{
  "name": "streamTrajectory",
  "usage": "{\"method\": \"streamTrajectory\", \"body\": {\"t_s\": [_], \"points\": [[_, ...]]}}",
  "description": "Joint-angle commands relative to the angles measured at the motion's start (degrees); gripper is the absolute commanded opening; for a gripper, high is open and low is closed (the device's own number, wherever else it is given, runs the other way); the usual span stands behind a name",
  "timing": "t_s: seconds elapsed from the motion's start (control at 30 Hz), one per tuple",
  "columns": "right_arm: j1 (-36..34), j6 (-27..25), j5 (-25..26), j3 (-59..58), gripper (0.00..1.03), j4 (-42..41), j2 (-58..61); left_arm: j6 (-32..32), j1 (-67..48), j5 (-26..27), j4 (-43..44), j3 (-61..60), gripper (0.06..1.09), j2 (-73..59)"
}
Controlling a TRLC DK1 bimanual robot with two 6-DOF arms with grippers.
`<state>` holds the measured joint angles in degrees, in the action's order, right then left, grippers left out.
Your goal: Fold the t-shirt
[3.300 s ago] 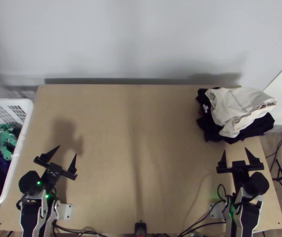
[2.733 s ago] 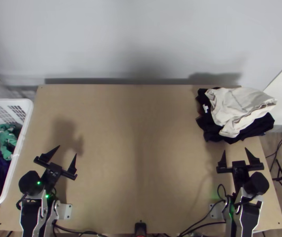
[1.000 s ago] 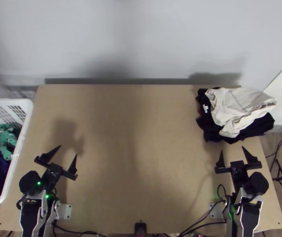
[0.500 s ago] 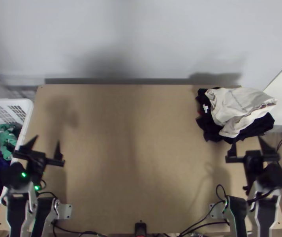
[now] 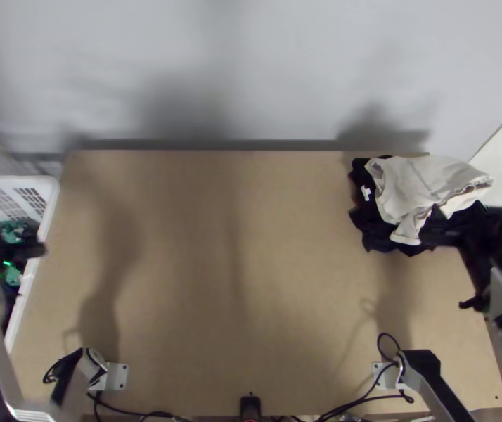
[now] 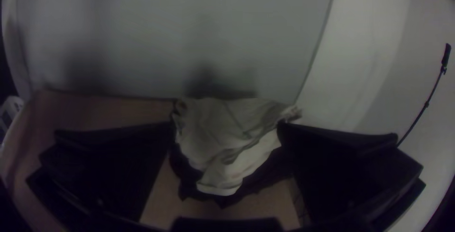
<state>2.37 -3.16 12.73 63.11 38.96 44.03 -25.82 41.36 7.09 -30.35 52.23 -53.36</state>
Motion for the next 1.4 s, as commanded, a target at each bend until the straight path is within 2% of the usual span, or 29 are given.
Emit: {"method": "streamTrajectory", "body": {"t_s": [0.0, 0.23, 0.6, 0.8, 1.2, 1.37], "points": [[3.2, 5.5, 2.9, 15.6, 0.99, 9.7, 9.2, -3.4, 16.0, 2.3, -6.9, 15.4, 1.03, -23.1], [3.9, 5.0, 3.6, 20.4, 0.99, 13.1, 11.2, -12.3, 19.9, 2.2, -8.6, 20.9, 1.03, -38.6], [5.3, 5.5, 3.6, 25.7, 0.98, 14.7, 13.4, -13.3, 18.8, 1.6, -14.7, 42.7, 1.00, -64.3], [5.2, 5.4, 3.8, 27.8, 0.98, 15.4, 14.8, -13.9, 16.1, 0.0, -22.7, 54.8, 1.00, -77.3], [4.5, 5.4, 4.2, 30.0, 0.98, 16.7, 16.1, -13.6, 13.7, -8.5, -15.7, 59.6, 1.00, -88.1], [4.0, 5.4, 4.2, 30.5, 0.98, 16.8, 16.3, -13.4, 13.1, -10.3, -15.4, 64.1, 1.00, -92.9]]}}
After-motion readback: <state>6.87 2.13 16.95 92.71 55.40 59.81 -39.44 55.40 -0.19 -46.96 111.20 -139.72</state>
